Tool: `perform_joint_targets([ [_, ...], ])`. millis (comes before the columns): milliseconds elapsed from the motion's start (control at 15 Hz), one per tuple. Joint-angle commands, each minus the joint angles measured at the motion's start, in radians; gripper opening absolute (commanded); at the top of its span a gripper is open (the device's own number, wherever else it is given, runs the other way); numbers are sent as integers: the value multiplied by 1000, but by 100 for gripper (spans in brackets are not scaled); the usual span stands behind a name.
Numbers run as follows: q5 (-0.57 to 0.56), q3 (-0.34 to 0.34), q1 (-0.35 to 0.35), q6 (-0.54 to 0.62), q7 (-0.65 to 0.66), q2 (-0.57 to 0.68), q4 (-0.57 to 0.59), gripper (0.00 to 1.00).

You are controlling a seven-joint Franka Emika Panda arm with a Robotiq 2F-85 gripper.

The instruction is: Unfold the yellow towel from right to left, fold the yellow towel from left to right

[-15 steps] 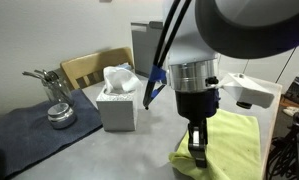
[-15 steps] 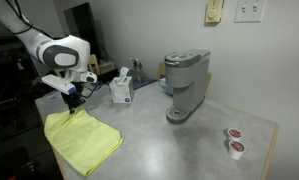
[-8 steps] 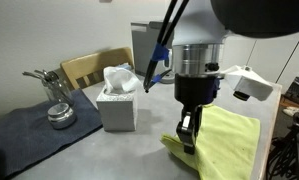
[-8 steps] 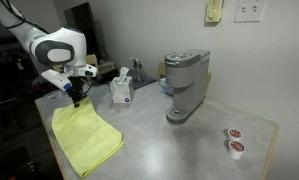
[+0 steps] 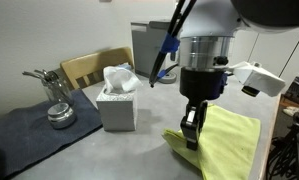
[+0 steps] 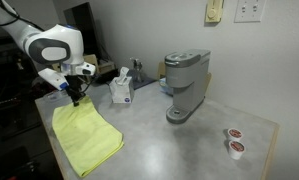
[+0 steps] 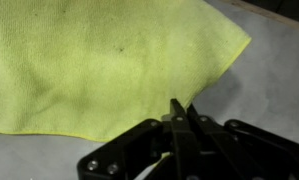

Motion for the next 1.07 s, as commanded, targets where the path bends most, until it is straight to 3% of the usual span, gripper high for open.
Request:
perform_joint_targets([
  [0, 33, -12, -16, 12, -52, -48, -52, 1],
  [1000, 19, -132, -52, -9, -207, -178, -165, 1],
])
